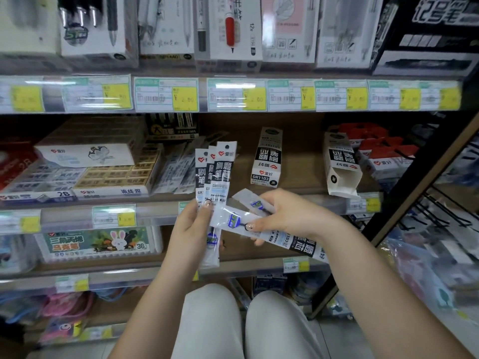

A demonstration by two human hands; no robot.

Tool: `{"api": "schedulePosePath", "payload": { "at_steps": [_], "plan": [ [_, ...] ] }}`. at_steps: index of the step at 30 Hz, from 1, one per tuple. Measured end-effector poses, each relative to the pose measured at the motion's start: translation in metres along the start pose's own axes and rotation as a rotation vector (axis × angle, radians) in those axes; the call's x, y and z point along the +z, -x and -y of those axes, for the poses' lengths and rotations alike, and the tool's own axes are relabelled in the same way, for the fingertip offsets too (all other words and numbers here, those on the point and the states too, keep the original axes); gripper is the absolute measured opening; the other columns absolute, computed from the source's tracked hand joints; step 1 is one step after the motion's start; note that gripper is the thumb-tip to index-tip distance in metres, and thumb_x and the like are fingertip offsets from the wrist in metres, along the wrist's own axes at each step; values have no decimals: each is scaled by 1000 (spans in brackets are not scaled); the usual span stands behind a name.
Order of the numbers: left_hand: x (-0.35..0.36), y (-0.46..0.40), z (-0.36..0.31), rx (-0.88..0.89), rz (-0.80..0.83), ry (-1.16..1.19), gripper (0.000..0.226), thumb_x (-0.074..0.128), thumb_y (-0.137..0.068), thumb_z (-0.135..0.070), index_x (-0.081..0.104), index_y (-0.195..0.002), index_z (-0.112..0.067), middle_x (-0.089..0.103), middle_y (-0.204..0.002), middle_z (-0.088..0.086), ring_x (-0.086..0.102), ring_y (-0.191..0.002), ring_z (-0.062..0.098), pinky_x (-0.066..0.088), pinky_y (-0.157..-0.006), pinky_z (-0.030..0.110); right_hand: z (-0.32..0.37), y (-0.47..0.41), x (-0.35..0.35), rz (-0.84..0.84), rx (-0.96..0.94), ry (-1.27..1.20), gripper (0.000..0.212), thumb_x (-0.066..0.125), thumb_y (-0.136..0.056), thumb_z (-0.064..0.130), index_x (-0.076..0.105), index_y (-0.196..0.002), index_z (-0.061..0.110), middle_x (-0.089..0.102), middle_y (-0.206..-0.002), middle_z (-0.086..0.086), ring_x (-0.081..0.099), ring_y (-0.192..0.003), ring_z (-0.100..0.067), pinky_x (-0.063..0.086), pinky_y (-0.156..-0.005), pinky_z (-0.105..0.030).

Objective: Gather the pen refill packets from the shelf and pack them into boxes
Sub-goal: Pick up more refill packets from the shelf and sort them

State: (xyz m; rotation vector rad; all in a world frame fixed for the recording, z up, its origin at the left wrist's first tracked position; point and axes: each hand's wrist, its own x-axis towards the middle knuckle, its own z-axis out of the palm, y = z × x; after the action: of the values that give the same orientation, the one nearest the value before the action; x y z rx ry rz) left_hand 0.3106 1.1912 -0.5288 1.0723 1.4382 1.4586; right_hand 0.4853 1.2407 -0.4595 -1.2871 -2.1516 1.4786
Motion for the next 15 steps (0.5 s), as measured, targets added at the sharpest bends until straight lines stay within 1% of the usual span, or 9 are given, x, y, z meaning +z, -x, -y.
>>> {"api": "schedulePosePath", "payload": {
  "at_steps": [2, 3, 5, 6, 7, 10, 12, 13, 15],
  "plan": [
    [-1, 1, -3, 7, 58, -5, 20, 46, -99, -21, 65, -102, -28, 73, -88, -2, 67, -73, 13, 51, -70, 39, 4, 1, -3, 28, 10, 99, 19, 71, -83, 16, 62, -96, 5, 75, -82, -6, 72, -77, -17, 54, -88, -40],
    [-2, 1, -4, 1, 84, 4, 20, 47, -99, -18, 64, -104, -27, 74, -95, 0, 69, -81, 15, 52, -72, 39, 6, 1, -5, 35, 11, 156, 18, 72, -82, 18, 63, -93, 6, 75, -79, -4, 71, -76, -14, 53, -87, -38],
    [-4, 1, -3, -19, 140, 10, 20, 48, -98, -16, 62, -107, -26, 73, -101, 1, 70, -92, 21, 55, -78, 43, 10, 1, -8, 38, 7, 263, 14, 72, -82, 21, 63, -80, 11, 74, -74, -1, 67, -67, -5, 51, -73, -29],
    [-5, 1, -3, -21, 166, -13, 19, 48, -98, -16, 62, -107, -26, 73, -102, 0, 70, -94, 21, 55, -79, 42, 12, 2, -9, 37, 7, 313, 16, 73, -81, 22, 61, -73, 14, 73, -71, 1, 63, -61, -1, 47, -65, -24],
    [-6, 1, -3, -17, 192, -40, 19, 48, -98, -17, 62, -108, -27, 73, -102, -2, 70, -94, 20, 55, -77, 39, 14, 2, -11, 37, 7, 362, 17, 73, -81, 23, 61, -70, 17, 71, -68, 3, 59, -58, 3, 43, -61, -21],
    [-6, 2, -3, 2, 238, -64, 20, 50, -97, -16, 62, -108, -28, 73, -99, -9, 69, -87, 8, 51, -69, 22, 19, 3, -13, 60, 5, 513, 19, 74, -79, 25, 61, -66, 22, 64, -65, 7, 50, -50, 7, 37, -51, -12],
    [-5, 3, -5, 20, 258, -76, 21, 48, -97, -13, 62, -105, -27, 73, -86, -15, 64, -70, -3, 45, -60, 12, 22, 3, -13, 102, 9, 580, 18, 73, -79, 25, 62, -67, 21, 63, -65, 8, 47, -47, 5, 35, -47, -11],
    [-5, 4, -6, 33, 270, -92, 21, 47, -97, -12, 62, -104, -26, 72, -81, -16, 62, -65, -5, 43, -57, 10, 22, 2, -13, 123, 14, 598, 18, 73, -80, 25, 62, -67, 20, 62, -62, 8, 47, -45, 4, 35, -46, -13],
    [-5, 5, -7, 58, 303, -133, 21, 48, -97, -13, 62, -103, -27, 72, -85, -15, 64, -70, -3, 45, -60, 11, 23, 1, -13, 136, 23, 622, 21, 73, -80, 25, 60, -65, 20, 59, -56, 9, 45, -41, 3, 33, -44, -13]
  ]
}}
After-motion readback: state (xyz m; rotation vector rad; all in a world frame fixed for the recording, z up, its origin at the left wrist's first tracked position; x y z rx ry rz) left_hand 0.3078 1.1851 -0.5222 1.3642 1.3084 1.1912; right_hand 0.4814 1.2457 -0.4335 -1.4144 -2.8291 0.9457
